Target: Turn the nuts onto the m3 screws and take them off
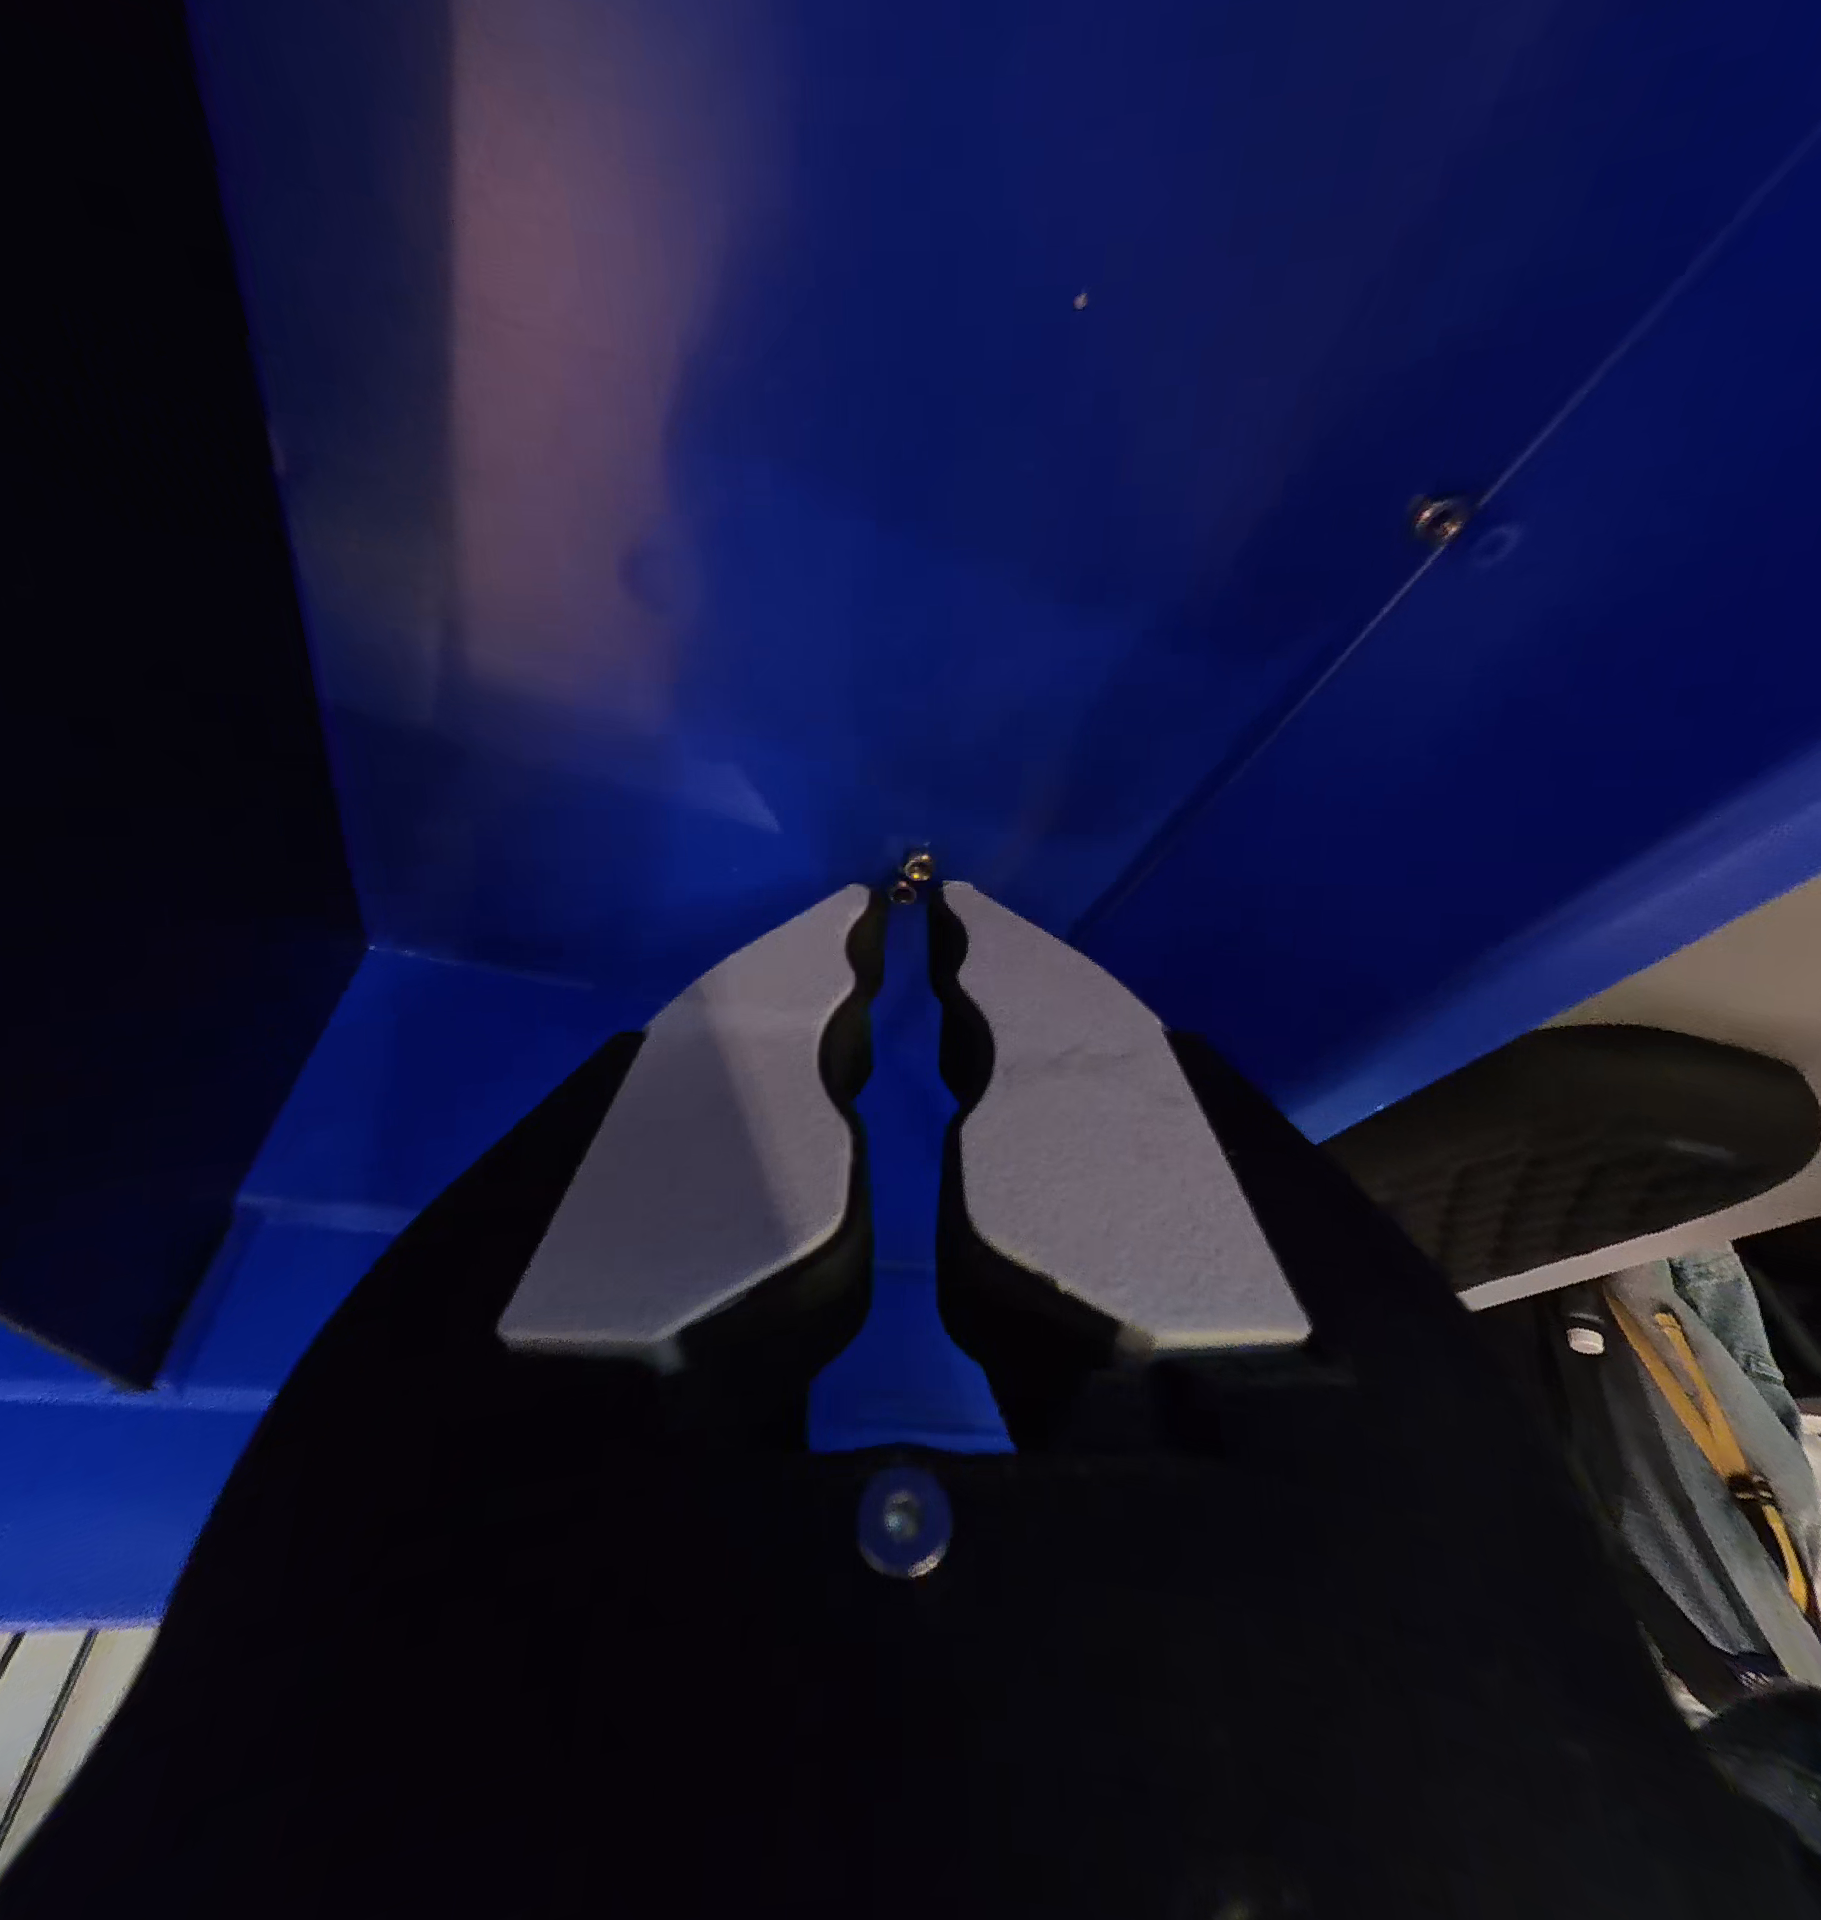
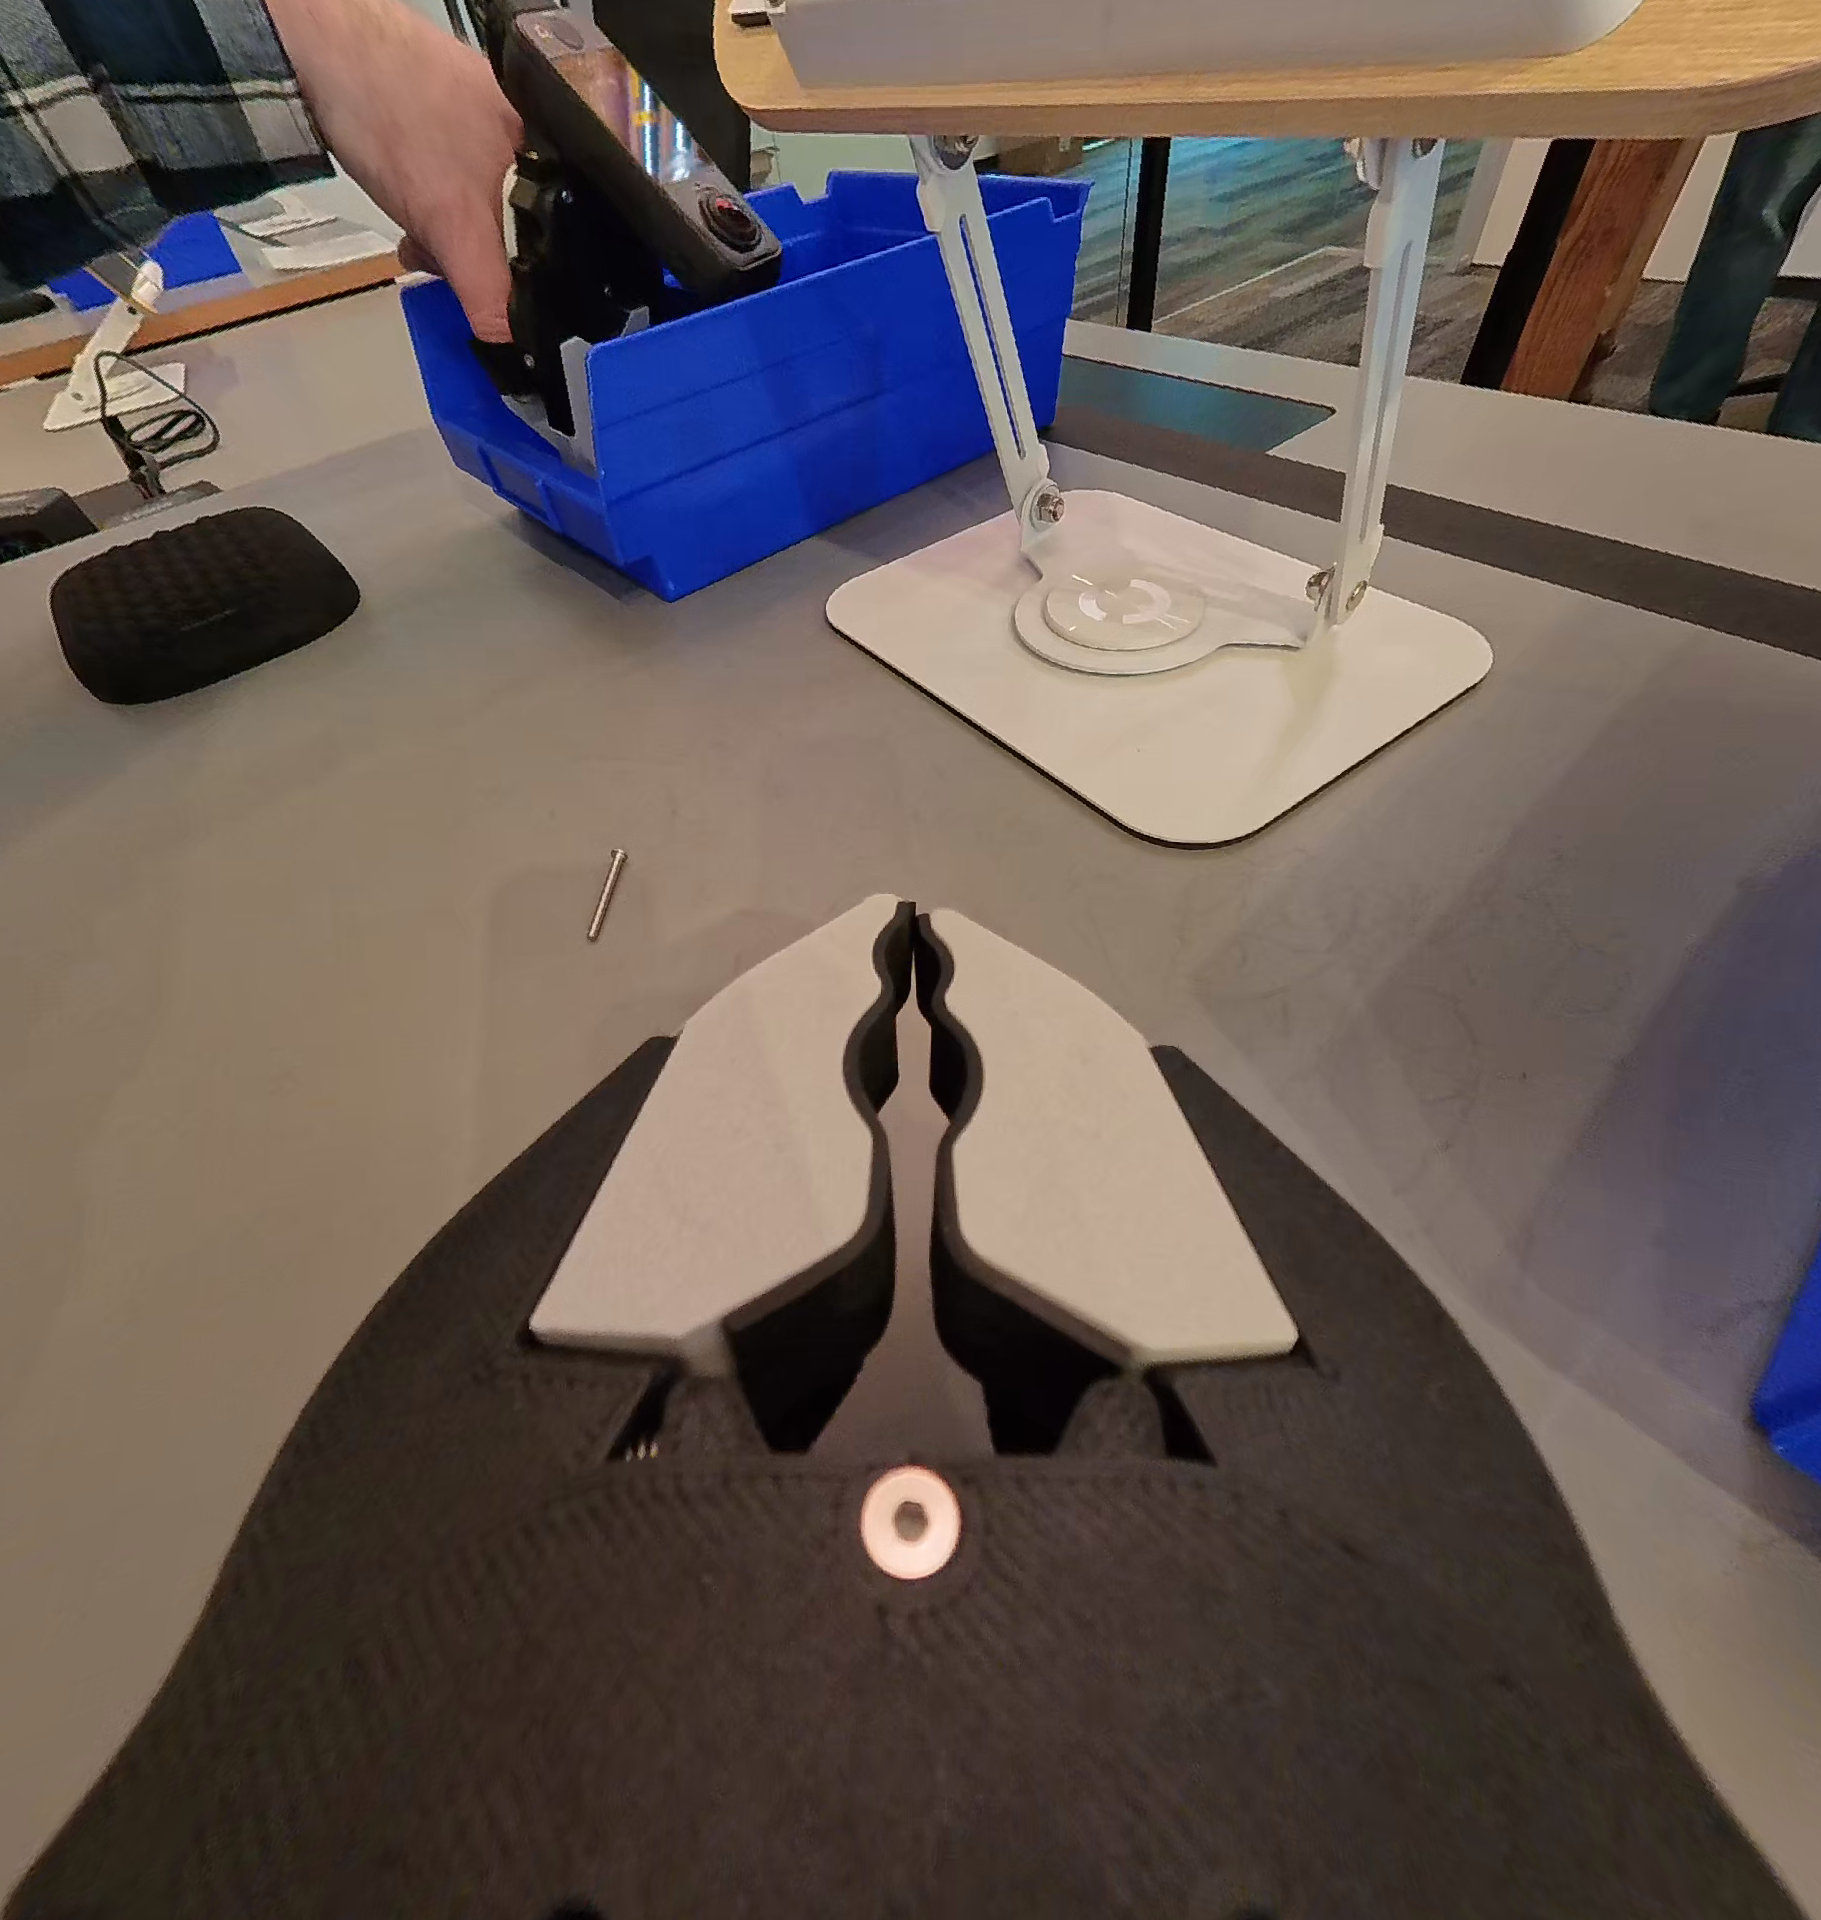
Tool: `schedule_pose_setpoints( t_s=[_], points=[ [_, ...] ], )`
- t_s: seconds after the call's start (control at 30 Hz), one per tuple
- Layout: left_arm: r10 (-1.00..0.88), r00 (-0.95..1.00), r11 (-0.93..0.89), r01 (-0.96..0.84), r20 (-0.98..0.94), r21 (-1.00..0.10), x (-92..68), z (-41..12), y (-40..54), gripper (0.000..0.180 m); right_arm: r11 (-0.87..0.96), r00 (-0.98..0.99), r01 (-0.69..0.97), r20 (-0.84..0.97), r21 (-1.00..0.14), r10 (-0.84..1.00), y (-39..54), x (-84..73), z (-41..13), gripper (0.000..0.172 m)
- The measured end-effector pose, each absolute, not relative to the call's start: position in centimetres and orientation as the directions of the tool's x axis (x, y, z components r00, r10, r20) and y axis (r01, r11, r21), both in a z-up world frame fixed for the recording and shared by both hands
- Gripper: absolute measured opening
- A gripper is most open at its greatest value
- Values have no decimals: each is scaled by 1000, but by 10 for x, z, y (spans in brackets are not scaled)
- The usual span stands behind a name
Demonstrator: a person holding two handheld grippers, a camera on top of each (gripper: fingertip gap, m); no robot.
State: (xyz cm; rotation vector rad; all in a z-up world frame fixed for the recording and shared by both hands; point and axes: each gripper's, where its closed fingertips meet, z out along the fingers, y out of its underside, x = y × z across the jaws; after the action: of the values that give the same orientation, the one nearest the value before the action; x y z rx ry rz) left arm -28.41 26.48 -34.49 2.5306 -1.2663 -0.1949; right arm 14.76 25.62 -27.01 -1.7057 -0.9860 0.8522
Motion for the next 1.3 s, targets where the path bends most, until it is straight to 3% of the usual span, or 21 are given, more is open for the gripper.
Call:
schedule_pose_setpoints(
  t_s=[0.5,0.97,1.3],
  points=[
    [-814,581,-554,-770,-9,318,-286,-339,264,5,-220,429,232,-103,-948,897,256,148,-270,0],
    [-871,486,-491,-858,-72,152,-221,-244,221,4,-224,431,237,-105,-945,896,256,147,-272,0],
    [-967,254,-254,-967,-22,-7,-81,-255,177,4,-216,429,251,-92,-944,898,255,146,-273,0]
  ],
)
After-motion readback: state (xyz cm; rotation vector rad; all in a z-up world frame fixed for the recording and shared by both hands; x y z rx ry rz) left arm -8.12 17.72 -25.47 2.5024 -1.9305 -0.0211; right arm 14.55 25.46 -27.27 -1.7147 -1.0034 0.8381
